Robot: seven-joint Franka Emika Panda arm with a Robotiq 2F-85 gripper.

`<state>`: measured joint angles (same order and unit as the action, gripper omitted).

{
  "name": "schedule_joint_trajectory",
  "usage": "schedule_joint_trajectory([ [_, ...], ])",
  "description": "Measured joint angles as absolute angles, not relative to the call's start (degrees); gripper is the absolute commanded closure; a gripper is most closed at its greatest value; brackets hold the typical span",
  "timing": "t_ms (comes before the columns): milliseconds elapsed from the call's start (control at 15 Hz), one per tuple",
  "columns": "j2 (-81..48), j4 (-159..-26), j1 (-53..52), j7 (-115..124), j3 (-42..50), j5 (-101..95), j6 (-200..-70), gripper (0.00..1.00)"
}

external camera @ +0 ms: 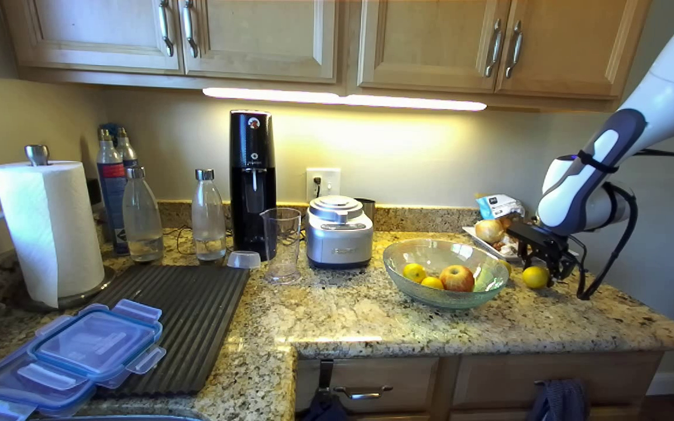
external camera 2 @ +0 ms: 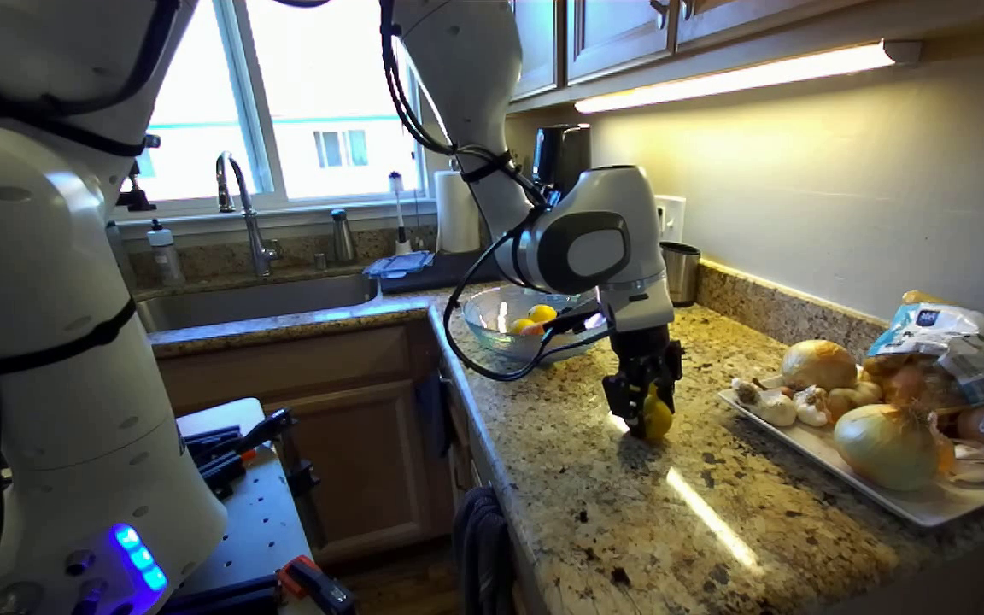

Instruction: Put the lemon into the bowl.

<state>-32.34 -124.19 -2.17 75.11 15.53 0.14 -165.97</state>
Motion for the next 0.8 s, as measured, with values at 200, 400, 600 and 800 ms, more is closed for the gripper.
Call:
schedule_joint_trajectory([
  [200, -32.3, -124.1, -2.2, 74.4, 15.5, 1.0, -166.0, 0.64],
  [400, -32.3, -124.1, -2.3, 74.2, 15.8, 1.2, -166.0, 0.64],
  [600, -32.3, -124.1, -2.4, 74.1, 16.4, 1.2, -166.0, 0.65],
  [800, -32.1, -124.1, -3.1, 73.9, 17.7, 1.2, -166.0, 0.65],
])
